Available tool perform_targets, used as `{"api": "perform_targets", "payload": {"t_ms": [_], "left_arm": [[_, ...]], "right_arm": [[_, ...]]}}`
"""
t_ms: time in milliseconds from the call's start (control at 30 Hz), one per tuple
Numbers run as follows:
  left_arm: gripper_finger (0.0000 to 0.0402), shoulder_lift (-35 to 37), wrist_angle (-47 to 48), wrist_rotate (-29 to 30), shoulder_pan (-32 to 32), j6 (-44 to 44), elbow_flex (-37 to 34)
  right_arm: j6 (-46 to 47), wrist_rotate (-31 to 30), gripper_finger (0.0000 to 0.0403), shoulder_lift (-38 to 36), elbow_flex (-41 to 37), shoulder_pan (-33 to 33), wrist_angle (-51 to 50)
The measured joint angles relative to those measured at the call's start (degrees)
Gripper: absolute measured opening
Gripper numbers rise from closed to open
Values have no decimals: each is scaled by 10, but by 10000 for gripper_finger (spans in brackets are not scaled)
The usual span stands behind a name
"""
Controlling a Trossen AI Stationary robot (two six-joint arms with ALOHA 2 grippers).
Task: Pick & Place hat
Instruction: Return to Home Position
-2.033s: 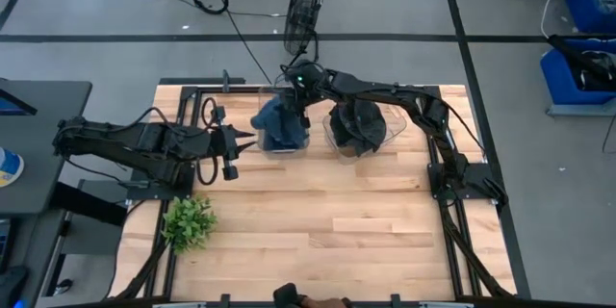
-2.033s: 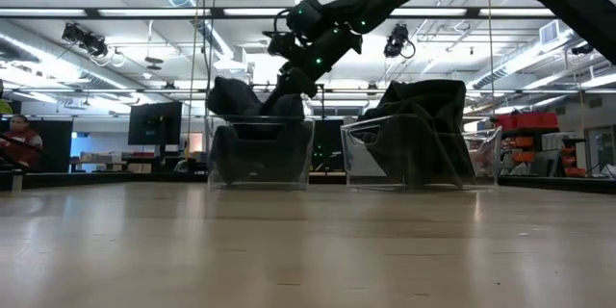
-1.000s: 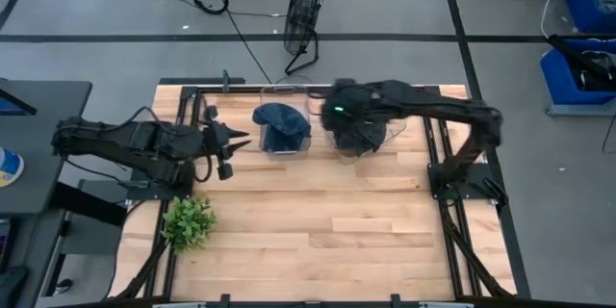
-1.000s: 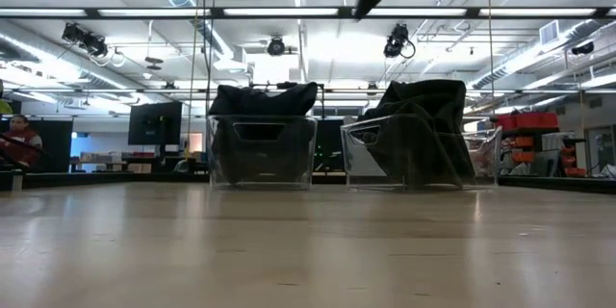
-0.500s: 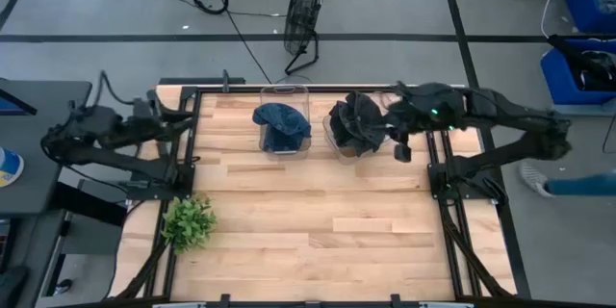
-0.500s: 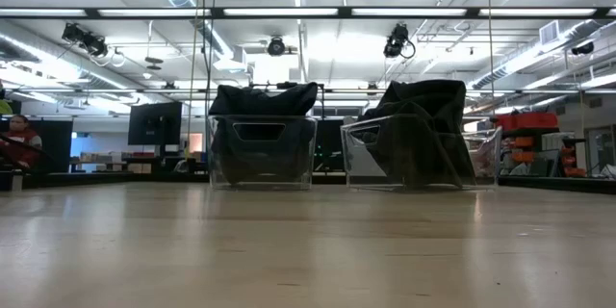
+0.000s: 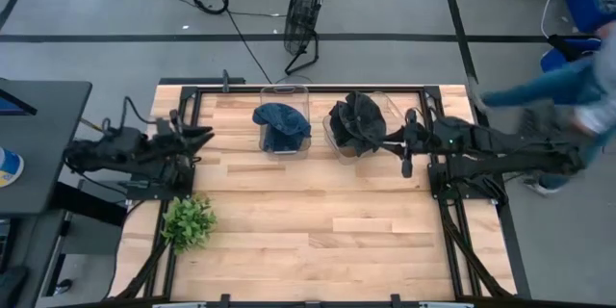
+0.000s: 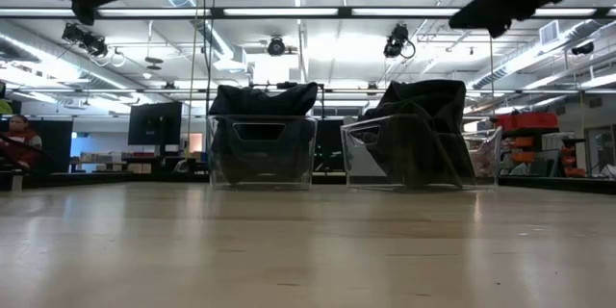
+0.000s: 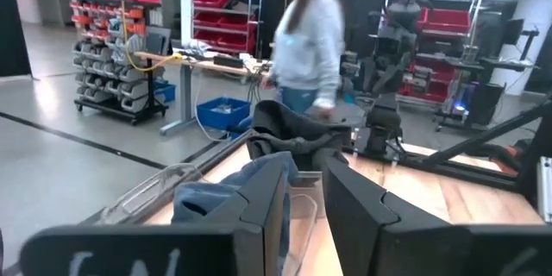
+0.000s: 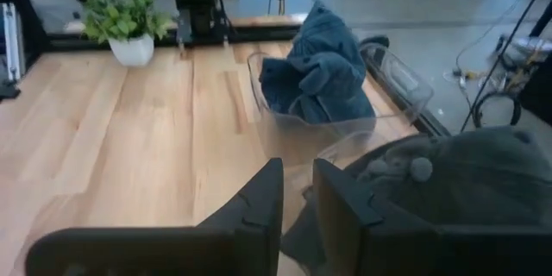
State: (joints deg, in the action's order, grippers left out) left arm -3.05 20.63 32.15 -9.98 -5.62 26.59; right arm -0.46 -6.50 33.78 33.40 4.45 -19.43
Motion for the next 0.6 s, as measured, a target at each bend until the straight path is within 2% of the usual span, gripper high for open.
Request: {"api": "perform_targets", "payload": {"t_ms": [100,233,600], "left_arm": [[87,20,-39,8,0,6,-33],[87,29,-63,14,0,29,-46],[87,28,-113,26,1,63,-45]], "right_arm": [[-2,1,70,-44,-60,0,53],[-7,1,71,-108,-117,0,67],[-1,16,71,-254,-192,0,86]]}}
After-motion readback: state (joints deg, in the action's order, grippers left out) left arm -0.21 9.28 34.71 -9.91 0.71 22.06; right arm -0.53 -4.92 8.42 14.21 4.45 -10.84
